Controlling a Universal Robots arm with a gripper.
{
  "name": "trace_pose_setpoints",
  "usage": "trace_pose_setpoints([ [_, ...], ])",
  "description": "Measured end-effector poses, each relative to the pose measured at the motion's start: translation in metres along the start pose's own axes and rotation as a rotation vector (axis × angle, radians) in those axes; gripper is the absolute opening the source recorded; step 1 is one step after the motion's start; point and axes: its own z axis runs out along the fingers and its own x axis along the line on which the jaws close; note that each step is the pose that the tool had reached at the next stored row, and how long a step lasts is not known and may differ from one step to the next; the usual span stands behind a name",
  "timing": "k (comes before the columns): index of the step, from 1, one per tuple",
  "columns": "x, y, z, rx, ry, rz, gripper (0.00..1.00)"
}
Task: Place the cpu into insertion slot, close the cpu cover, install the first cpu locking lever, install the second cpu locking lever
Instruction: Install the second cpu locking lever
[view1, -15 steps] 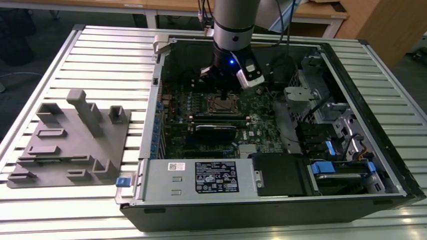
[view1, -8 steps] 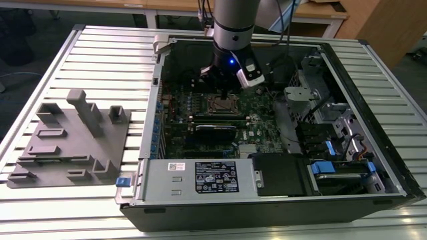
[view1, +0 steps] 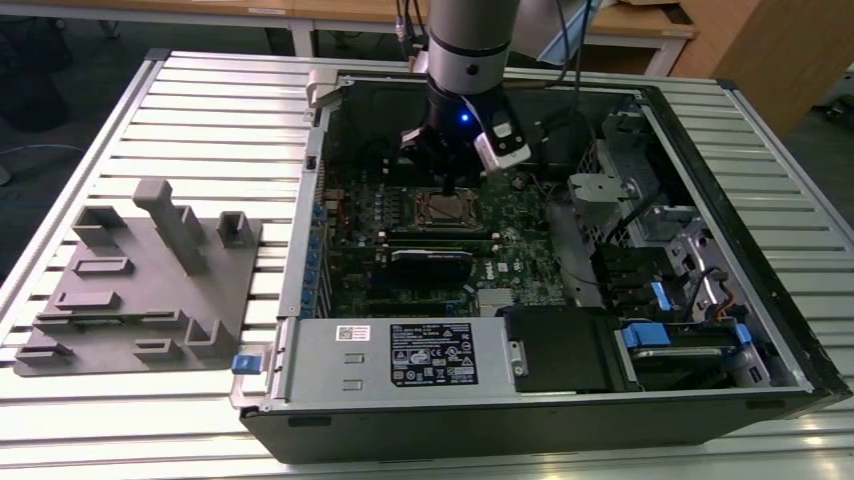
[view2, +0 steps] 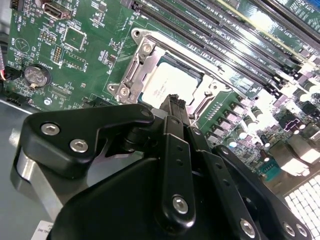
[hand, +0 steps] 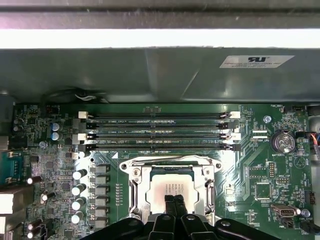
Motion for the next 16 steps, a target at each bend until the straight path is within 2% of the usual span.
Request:
trace_pose_setpoints([
  [16,-0.0001,0.0003,-0.0039,-0.0002,-0.0001,0.0,0.11],
])
